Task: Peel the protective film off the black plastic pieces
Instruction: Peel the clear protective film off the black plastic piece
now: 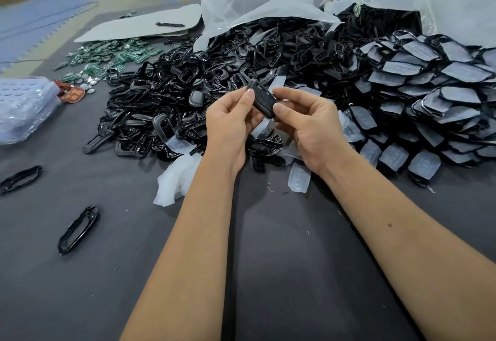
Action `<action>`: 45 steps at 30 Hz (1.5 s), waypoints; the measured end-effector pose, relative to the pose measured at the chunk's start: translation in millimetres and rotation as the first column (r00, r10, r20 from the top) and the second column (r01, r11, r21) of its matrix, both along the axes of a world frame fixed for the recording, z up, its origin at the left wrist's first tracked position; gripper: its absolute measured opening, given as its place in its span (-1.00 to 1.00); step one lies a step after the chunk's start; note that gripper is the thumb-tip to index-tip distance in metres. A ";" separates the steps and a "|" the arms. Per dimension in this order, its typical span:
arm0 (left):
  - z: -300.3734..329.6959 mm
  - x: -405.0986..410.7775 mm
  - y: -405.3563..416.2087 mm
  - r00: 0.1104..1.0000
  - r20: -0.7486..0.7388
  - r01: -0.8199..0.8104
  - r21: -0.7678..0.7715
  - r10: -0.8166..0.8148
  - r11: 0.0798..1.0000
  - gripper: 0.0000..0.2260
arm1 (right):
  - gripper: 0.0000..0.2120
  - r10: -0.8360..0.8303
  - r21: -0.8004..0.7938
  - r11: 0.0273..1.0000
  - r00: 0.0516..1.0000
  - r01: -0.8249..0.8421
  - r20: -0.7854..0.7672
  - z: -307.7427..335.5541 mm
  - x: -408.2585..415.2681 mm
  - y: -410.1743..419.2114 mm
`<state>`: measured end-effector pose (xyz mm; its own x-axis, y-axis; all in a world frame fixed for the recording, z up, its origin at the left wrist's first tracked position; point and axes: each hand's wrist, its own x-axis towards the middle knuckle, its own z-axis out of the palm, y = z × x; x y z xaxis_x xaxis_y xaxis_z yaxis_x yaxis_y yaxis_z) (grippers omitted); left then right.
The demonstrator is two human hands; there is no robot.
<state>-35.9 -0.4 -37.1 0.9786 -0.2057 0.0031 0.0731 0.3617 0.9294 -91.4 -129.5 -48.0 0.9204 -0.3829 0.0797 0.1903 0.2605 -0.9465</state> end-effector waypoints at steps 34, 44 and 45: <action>-4.9 -0.2 -1.3 0.995 0.101 -0.003 0.071 -0.004 0.997 -0.92 | -0.75 -0.002 -0.112 0.994 0.999 0.006 0.039 0.1 2.7 -5.3; 3.1 -4.0 -4.7 0.996 0.048 0.078 -0.099 -0.073 0.992 -0.89 | -0.70 0.012 -0.132 0.991 0.995 0.002 0.103 16.5 -4.8 -12.9; 3.8 -4.4 -4.7 0.996 0.044 0.082 -0.096 -0.078 0.992 -0.89 | -0.69 -0.014 -0.184 0.982 0.994 0.033 0.106 19.9 -6.4 -14.4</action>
